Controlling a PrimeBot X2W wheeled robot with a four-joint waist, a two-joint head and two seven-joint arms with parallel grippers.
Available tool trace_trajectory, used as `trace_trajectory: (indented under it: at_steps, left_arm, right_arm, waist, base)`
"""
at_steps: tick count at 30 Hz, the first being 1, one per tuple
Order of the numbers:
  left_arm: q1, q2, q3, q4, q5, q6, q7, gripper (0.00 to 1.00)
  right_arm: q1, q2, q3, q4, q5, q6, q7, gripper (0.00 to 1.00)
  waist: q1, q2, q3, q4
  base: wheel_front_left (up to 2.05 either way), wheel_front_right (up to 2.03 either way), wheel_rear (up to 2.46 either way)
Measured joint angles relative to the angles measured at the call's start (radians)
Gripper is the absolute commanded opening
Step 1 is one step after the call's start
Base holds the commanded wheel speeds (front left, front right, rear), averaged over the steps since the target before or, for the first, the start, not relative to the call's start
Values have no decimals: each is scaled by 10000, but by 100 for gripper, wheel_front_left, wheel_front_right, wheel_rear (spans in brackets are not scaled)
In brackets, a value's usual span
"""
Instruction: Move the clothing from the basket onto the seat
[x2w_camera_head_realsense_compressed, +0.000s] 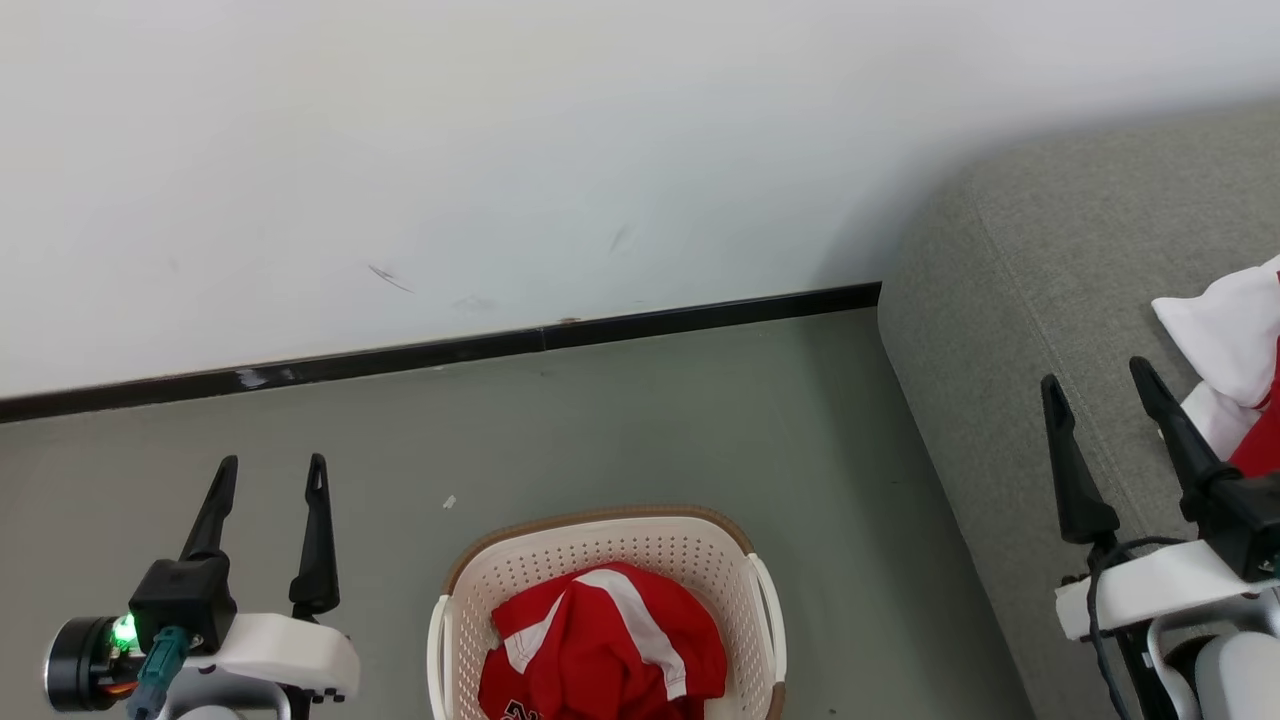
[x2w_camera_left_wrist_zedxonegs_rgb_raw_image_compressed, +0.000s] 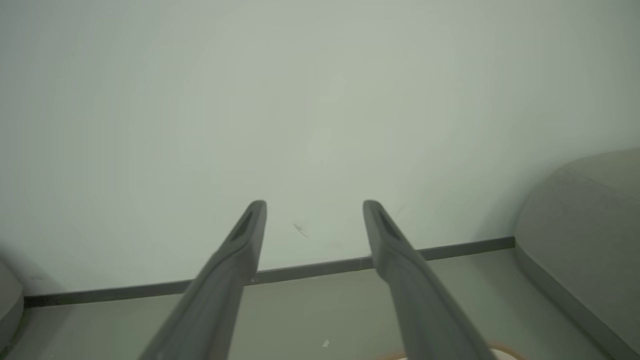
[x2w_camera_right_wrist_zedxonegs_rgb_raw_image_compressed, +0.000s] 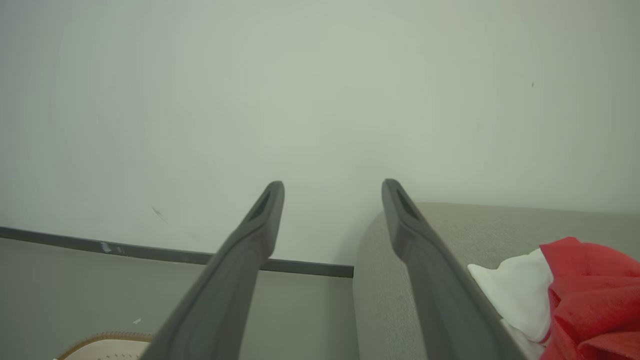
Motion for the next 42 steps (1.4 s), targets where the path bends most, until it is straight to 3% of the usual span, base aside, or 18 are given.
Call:
trace_trajectory:
  at_steps: [16, 42]
  left_arm:
    - [1411, -109, 575, -157, -355, 483, 0, 100]
    - [2067, 4, 443, -351, -525, 382, 12, 100]
  right_arm:
    - [1214, 205, 280, 178, 384, 0, 823, 100]
    - [1801, 318, 673, -46, 627, 0, 1321, 100]
  waist:
    - [0, 0, -885, -135]
    - [0, 0, -1388, -215]
  base:
    - [0, 0, 0]
    - [0, 0, 0]
